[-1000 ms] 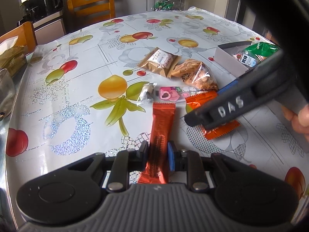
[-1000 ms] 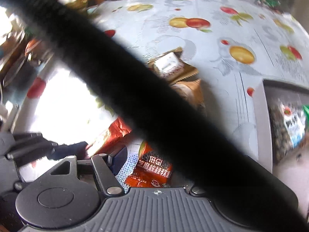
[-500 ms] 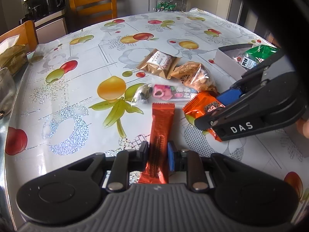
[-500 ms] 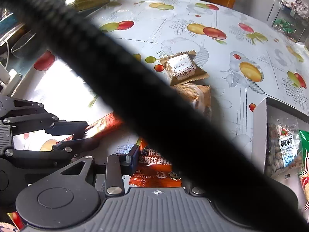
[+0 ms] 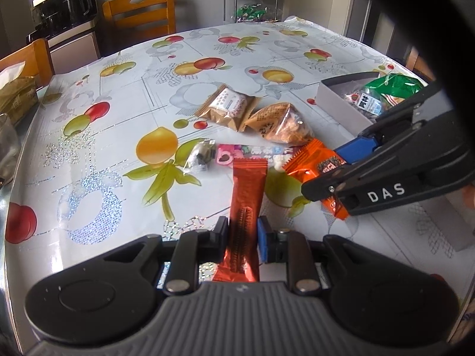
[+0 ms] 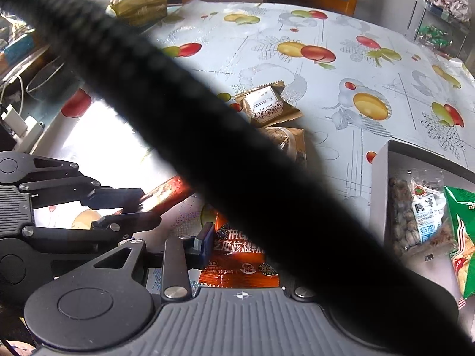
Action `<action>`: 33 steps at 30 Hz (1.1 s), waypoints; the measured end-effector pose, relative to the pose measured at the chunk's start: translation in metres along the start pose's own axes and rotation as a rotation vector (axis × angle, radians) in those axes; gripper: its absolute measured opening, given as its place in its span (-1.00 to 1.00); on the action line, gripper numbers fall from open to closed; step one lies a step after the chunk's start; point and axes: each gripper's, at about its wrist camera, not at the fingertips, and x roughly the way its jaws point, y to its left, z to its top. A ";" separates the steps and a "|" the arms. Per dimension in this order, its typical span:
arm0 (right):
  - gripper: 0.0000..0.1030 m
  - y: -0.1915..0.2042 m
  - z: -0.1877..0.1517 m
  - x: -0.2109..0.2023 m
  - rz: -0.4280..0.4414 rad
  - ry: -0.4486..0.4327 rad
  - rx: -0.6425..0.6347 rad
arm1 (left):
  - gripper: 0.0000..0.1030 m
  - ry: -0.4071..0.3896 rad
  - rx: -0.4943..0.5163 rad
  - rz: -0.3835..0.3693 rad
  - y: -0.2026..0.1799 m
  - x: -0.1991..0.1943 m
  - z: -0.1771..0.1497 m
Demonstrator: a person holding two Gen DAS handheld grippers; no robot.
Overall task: Organize snacks
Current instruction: 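Carry the orange wafer bar and orange snack pack toward the white box with both tools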
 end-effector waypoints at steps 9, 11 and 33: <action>-0.24 -0.007 -0.006 -0.016 0.028 -0.023 0.006 | -0.67 -0.011 0.013 0.005 -0.014 -0.009 0.004; -0.24 -0.007 -0.008 -0.020 0.033 -0.031 0.005 | -0.67 -0.015 0.018 0.005 -0.018 -0.011 0.005; -0.24 -0.039 -0.023 -0.060 0.001 -0.087 0.045 | -0.67 -0.050 0.079 -0.009 -0.060 -0.020 0.035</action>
